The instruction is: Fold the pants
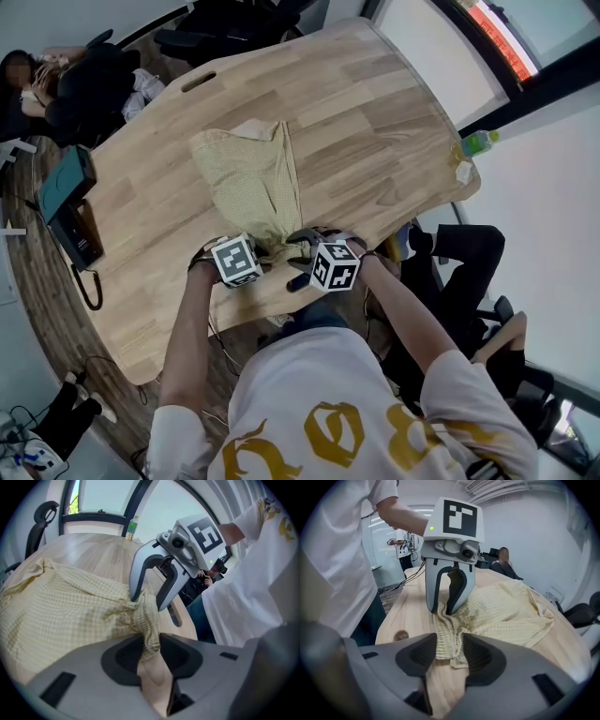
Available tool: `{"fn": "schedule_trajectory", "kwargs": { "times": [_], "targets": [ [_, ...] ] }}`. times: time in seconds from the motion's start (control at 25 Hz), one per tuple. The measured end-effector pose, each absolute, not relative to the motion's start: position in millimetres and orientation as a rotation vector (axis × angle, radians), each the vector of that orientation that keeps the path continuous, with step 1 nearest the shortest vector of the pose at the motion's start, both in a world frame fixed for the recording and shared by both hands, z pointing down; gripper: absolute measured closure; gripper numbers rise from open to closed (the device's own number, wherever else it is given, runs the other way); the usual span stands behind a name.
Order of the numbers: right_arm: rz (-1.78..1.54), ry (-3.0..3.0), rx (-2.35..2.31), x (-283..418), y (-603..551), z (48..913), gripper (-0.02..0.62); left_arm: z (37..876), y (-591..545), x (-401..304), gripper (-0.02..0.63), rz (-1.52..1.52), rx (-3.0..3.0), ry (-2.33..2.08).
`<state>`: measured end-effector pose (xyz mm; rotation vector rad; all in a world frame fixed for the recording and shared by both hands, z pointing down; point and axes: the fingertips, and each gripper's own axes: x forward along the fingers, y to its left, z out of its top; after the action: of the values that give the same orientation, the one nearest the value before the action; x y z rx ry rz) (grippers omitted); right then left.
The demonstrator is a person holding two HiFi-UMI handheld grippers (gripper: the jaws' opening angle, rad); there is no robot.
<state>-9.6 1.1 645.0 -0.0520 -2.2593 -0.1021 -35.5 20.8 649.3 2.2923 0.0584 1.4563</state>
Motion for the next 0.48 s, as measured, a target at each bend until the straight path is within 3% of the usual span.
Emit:
{"fn": "schedule_trajectory", "kwargs": {
  "times": [0.48],
  "targets": [
    [0.029,-2.285,-0.001,-12.4,9.4,629.1,0.430,630.8,27.4,-42.9,0.492,1.434,2.291,0.015]
  ]
}}
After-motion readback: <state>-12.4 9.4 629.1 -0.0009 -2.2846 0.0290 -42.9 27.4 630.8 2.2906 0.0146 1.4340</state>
